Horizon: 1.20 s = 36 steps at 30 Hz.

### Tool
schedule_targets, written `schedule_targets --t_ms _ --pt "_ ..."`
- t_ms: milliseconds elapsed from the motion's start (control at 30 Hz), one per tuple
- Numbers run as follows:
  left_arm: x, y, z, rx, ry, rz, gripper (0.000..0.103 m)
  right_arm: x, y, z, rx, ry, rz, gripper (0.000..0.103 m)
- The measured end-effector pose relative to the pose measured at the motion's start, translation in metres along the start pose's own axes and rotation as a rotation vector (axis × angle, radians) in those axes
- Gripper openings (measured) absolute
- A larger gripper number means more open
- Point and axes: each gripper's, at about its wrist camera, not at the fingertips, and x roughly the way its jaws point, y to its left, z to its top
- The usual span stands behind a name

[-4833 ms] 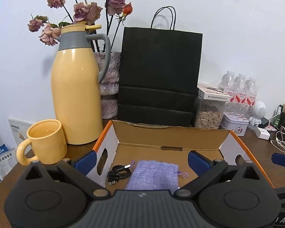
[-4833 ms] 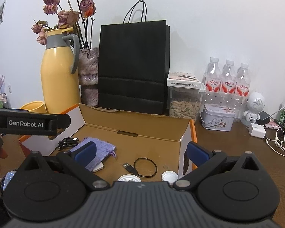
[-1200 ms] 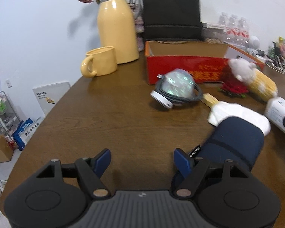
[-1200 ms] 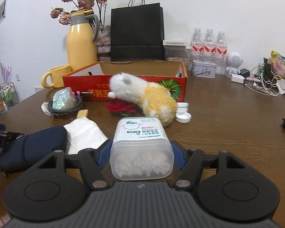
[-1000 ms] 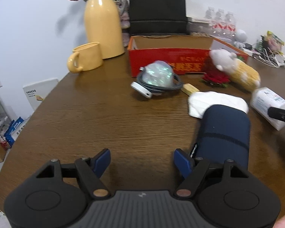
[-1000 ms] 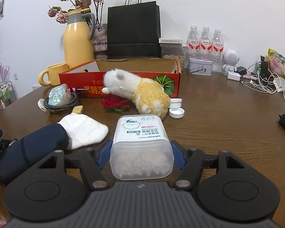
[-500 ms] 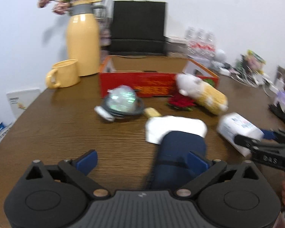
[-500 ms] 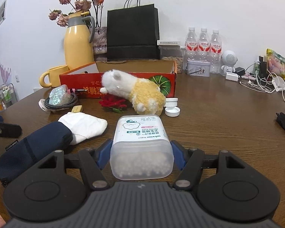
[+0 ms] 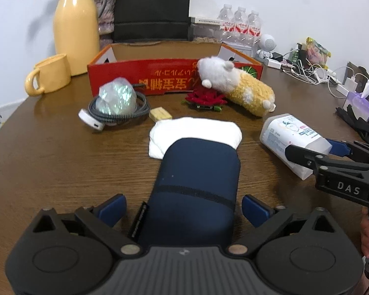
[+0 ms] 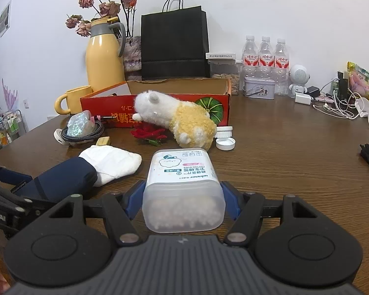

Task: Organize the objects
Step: 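Close the left tool on the dark blue pouch while right tool holds the container, then carry the dark blue pouch and white container into the red box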

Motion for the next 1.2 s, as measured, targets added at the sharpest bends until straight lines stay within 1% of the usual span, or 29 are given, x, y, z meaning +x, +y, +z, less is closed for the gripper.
schedule_targets --t_ms 67,133,267,333,367,433,567,600,633,700,800,900,1200 --pt "-0.001 -0.001 -0.002 0.003 -0.017 0.017 0.095 0.0 0.0 0.0 -0.003 0.0 -0.002 0.067" --pt "-0.002 -0.001 -0.002 0.003 -0.028 0.006 0.09 0.0 0.002 0.0 -0.012 0.002 -0.006 0.067" --pt "-0.005 -0.005 -0.003 0.016 -0.049 -0.013 0.073 0.001 0.003 0.0 -0.024 0.013 -0.01 0.067" --pt "-0.006 -0.006 -0.004 0.01 -0.059 -0.004 0.068 0.006 0.003 0.002 -0.025 0.047 -0.01 0.069" --pt "-0.006 -0.005 -0.005 0.004 -0.065 0.0 0.067 0.009 0.002 0.002 -0.019 0.065 -0.008 0.071" --pt "-0.007 -0.005 -0.006 -0.005 -0.071 -0.002 0.066 0.013 0.0 0.004 0.001 0.089 -0.01 0.083" --pt "-0.008 -0.005 -0.007 -0.009 -0.079 0.004 0.065 0.014 -0.002 0.003 0.021 0.096 -0.012 0.084" --pt "-0.008 -0.005 -0.007 -0.009 -0.081 0.005 0.065 0.013 -0.002 0.002 0.023 0.09 -0.009 0.08" --pt "-0.009 -0.006 -0.007 -0.01 -0.084 0.005 0.065 0.012 -0.003 0.001 0.033 0.082 -0.002 0.068" --pt "-0.01 -0.005 -0.007 -0.01 -0.088 0.003 0.064 0.01 -0.002 0.0 0.035 0.067 0.021 0.067" --pt "-0.013 -0.004 -0.008 -0.009 -0.093 0.007 0.063 0.003 0.004 -0.001 0.011 0.014 0.026 0.067" --pt "-0.016 -0.002 -0.007 -0.013 -0.103 0.011 0.063 -0.001 0.008 0.0 0.002 -0.02 0.027 0.067" --pt "-0.03 0.006 0.007 -0.027 -0.16 0.022 0.063 -0.002 0.015 0.007 0.009 -0.059 0.042 0.067"
